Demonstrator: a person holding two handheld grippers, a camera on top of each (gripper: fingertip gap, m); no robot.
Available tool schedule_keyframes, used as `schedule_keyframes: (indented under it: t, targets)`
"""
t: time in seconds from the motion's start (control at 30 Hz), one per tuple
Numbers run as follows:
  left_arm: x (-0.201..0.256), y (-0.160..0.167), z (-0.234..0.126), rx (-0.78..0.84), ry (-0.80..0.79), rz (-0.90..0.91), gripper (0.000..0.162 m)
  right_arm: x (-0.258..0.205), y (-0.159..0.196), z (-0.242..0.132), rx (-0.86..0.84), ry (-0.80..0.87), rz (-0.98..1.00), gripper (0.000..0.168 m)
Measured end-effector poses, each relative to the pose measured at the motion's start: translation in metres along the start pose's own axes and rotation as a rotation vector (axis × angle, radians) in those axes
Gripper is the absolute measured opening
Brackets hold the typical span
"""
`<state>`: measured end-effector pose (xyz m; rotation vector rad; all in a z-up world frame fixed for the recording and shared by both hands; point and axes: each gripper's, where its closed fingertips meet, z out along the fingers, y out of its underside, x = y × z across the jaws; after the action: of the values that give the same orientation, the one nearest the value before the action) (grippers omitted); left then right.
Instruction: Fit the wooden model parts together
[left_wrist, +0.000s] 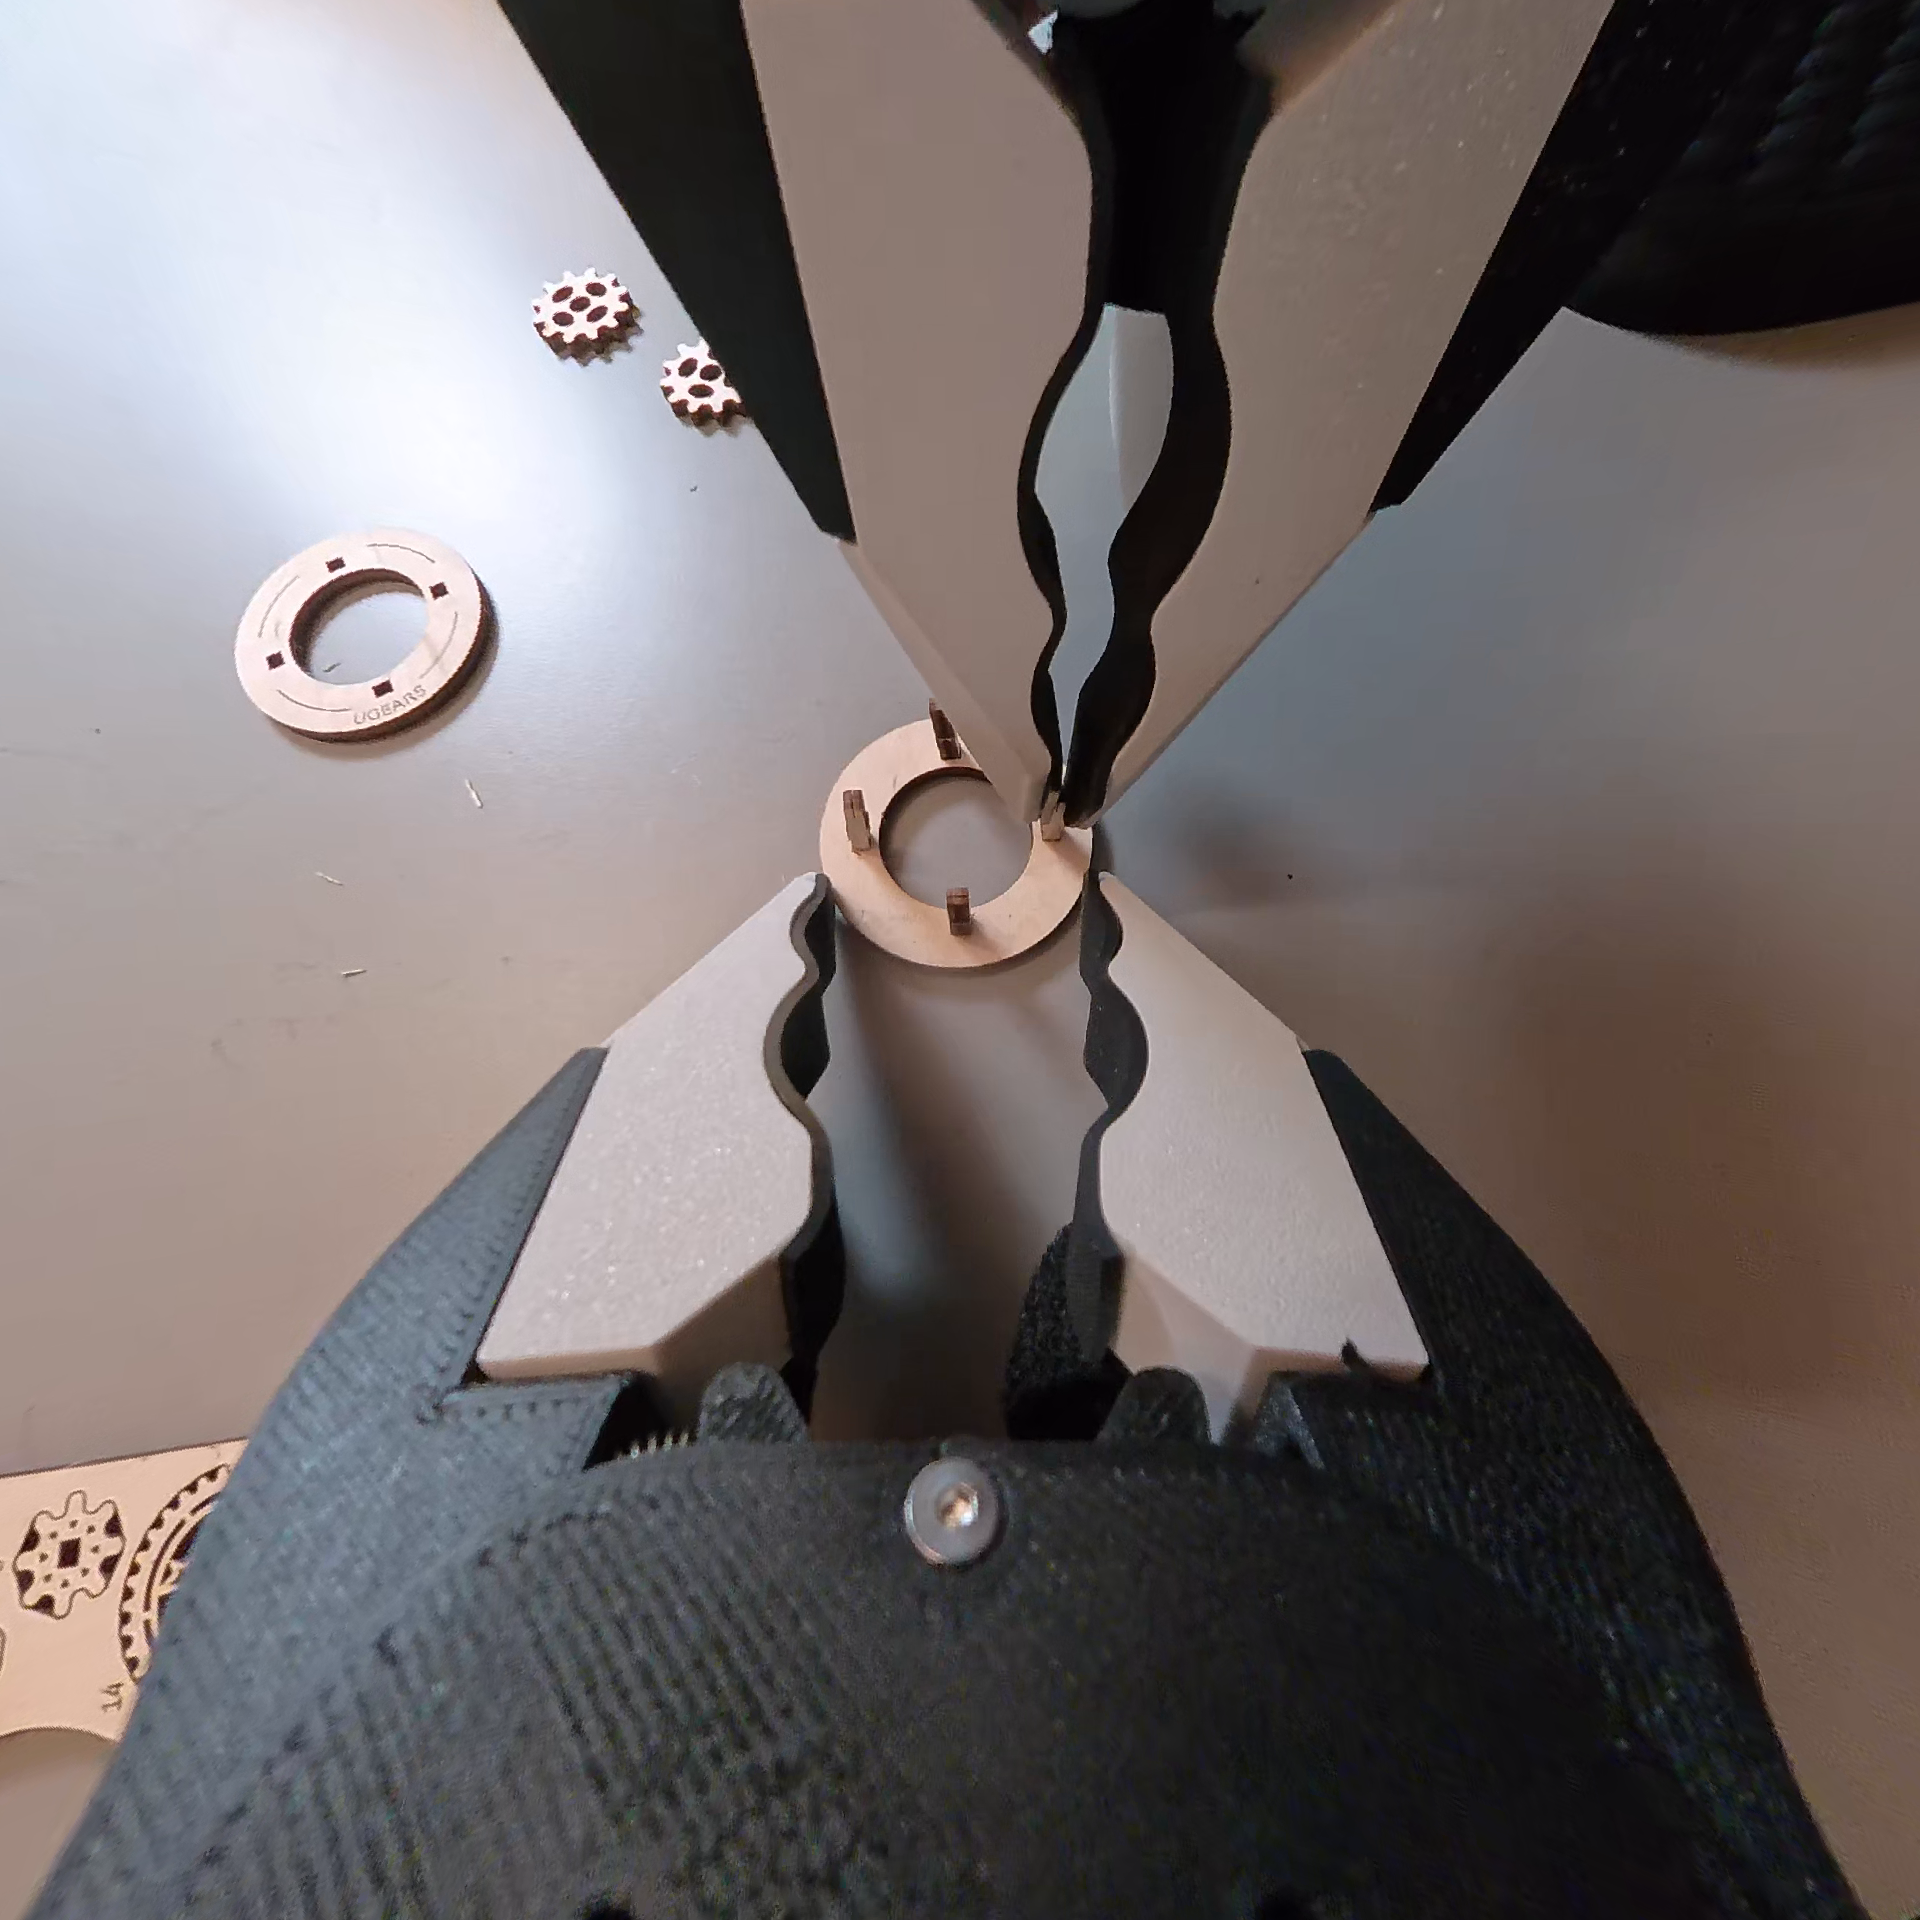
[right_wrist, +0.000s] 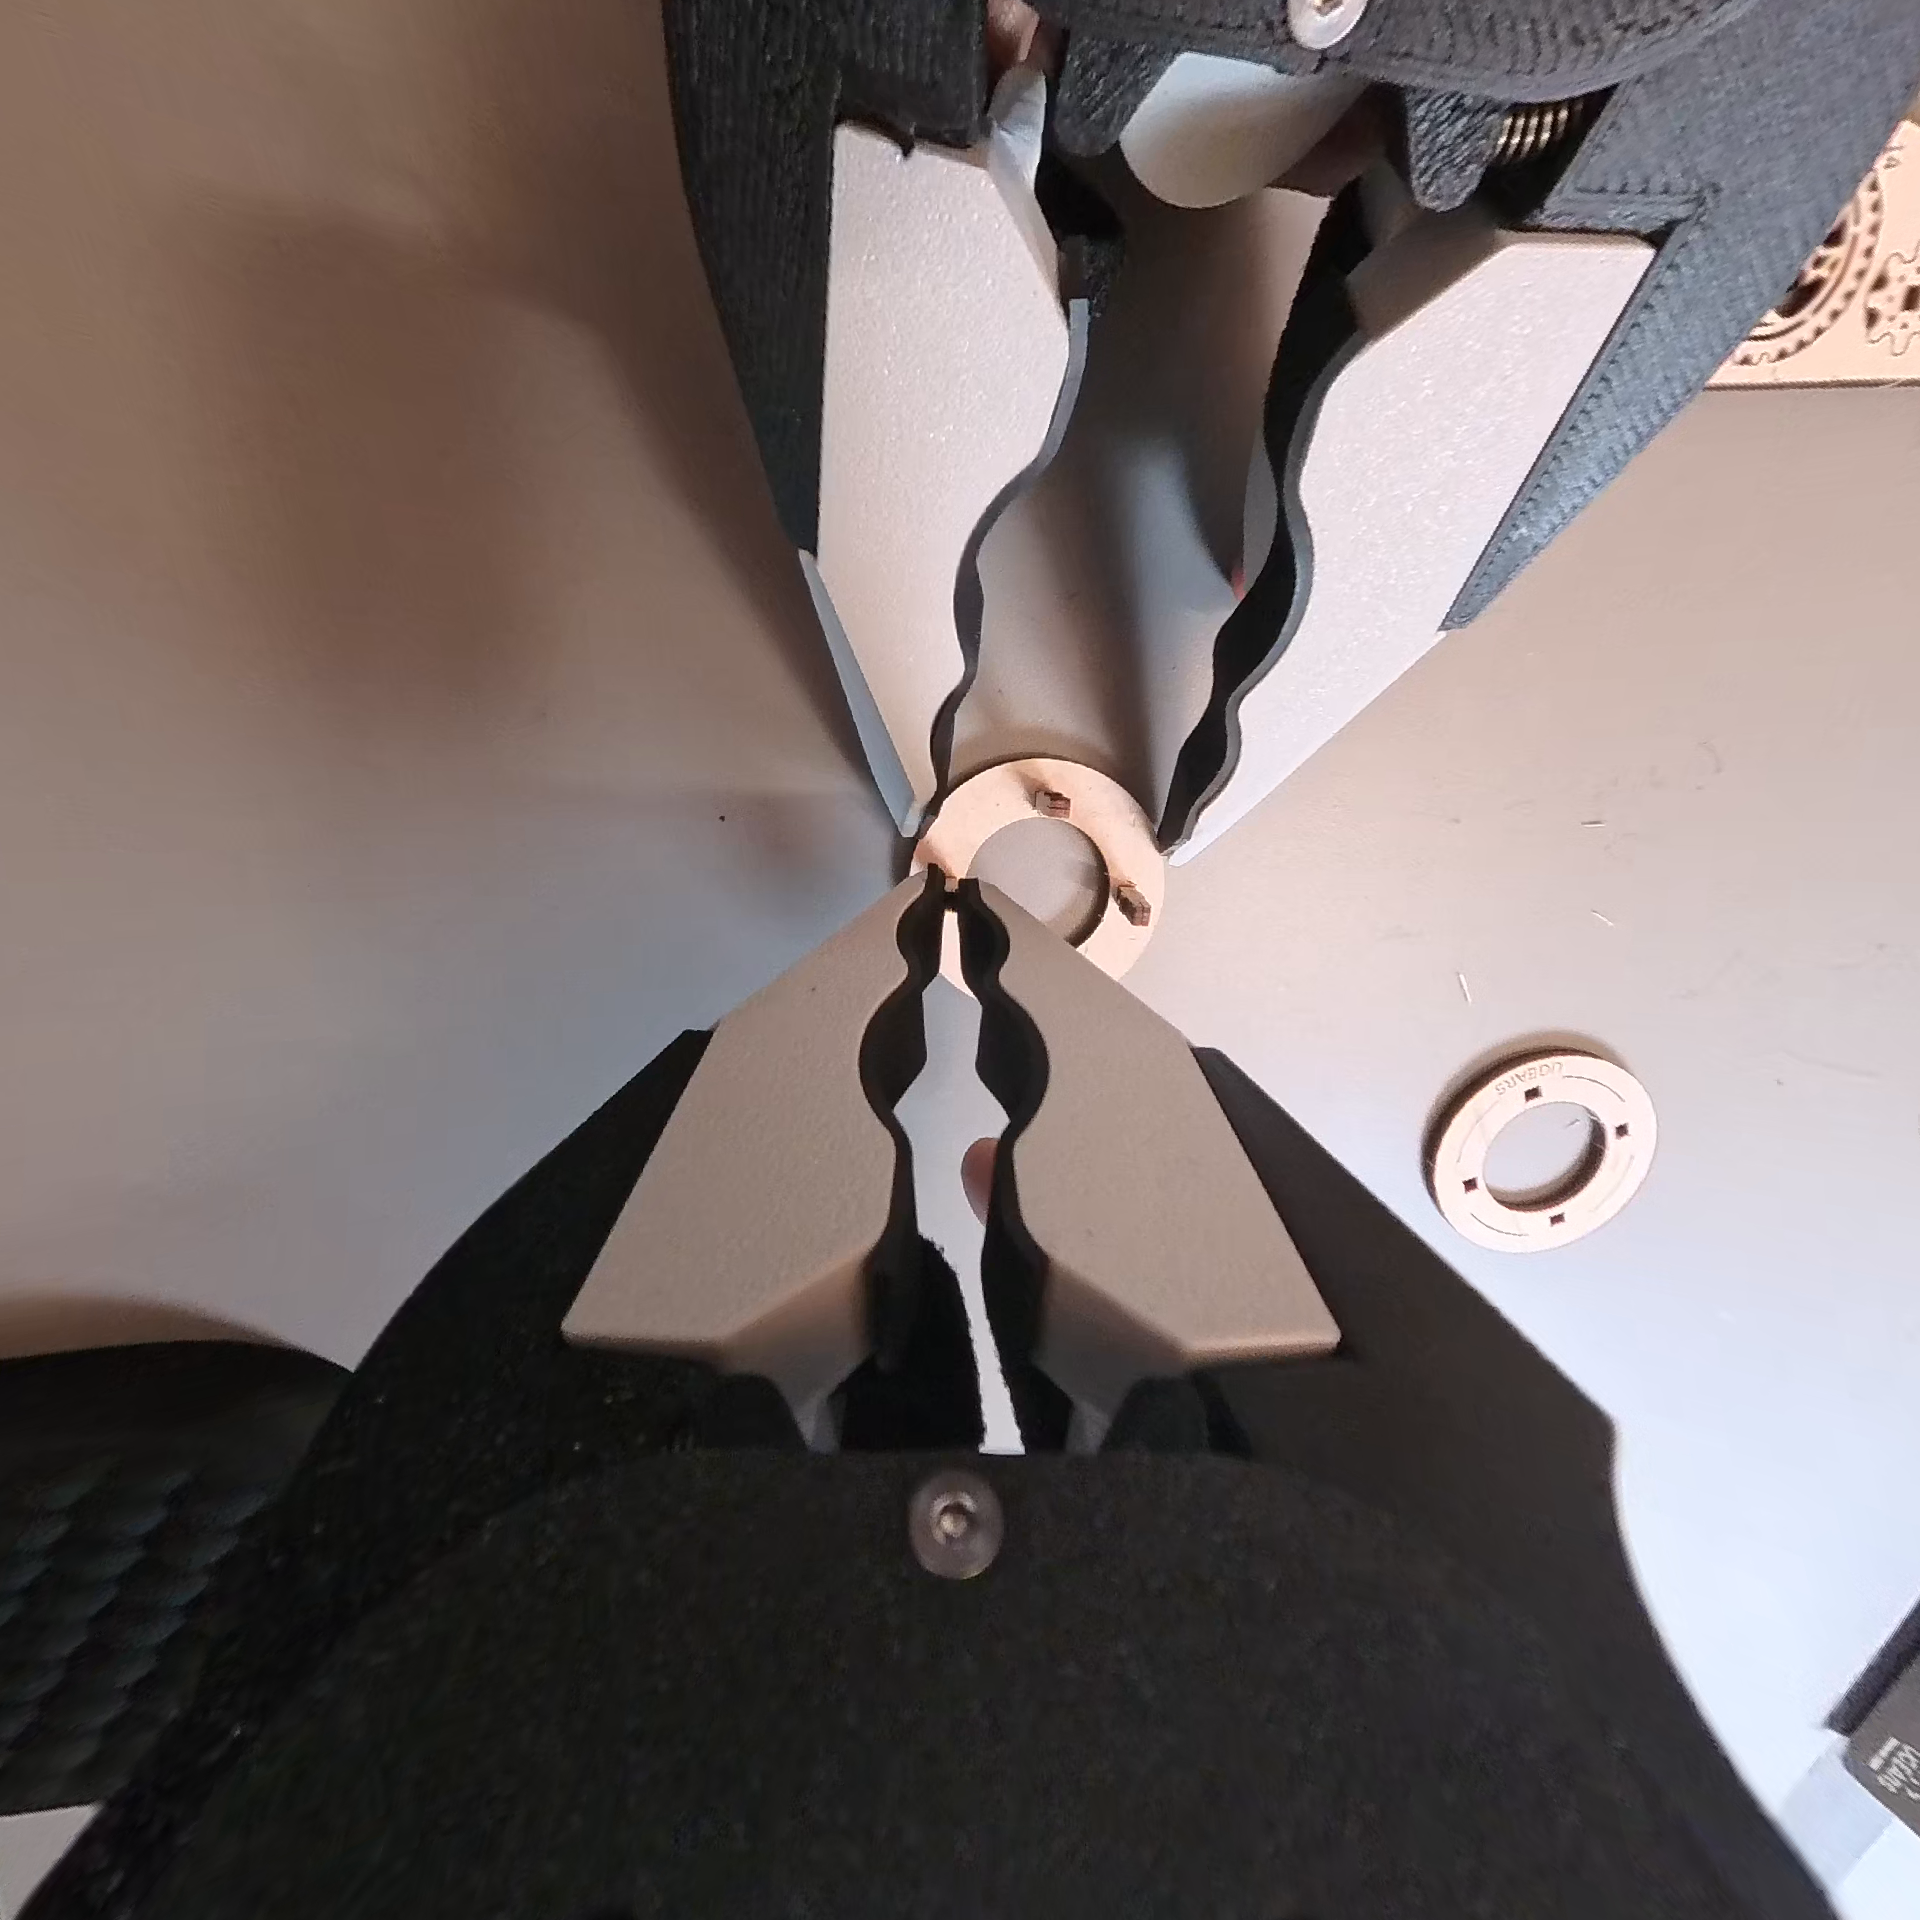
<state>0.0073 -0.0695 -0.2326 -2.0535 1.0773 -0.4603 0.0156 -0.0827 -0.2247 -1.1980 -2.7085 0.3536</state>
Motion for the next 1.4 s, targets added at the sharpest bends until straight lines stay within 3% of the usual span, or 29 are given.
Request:
schedule_keyframes:
  t: [0.23,0.4,0.67,0.93,1.03,1.23,1.3,1.4]
  targets:
    - [0.000,0.000,0.000,-0.003,-0.002,0.005,0.047,0.001,0.000,-0.002,0.054,0.025,0.036,0.001]
    - [-0.005,0.000,-0.001,0.004,-0.026,0.014,0.047,0.006,-0.010,-0.033,0.289,0.067,0.165,0.023]
    - [-0.019,-0.003,0.000,0.021,-0.088,0.059,0.047,0.058,0.046,-0.044,0.397,0.310,0.403,0.036]
    - [-0.029,-0.003,0.000,0.011,-0.066,0.055,0.049,0.100,0.071,-0.049,0.473,0.367,0.515,0.043]
    - [-0.029,-0.003,0.002,0.003,-0.031,0.055,0.050,0.113,0.074,-0.054,0.485,0.416,0.510,0.040]
    - [-0.030,-0.002,0.002,0.009,0.007,0.033,0.051,0.132,0.070,-0.064,0.583,0.479,0.499,0.000]
    - [-0.030,-0.003,0.002,0.016,0.009,0.033,0.053,0.136,0.067,-0.067,0.624,0.484,0.499,0.000]
    - [-0.032,-0.012,-0.004,0.080,-0.006,0.029,0.054,0.139,0.065,-0.065,0.636,0.449,0.520,0.022]
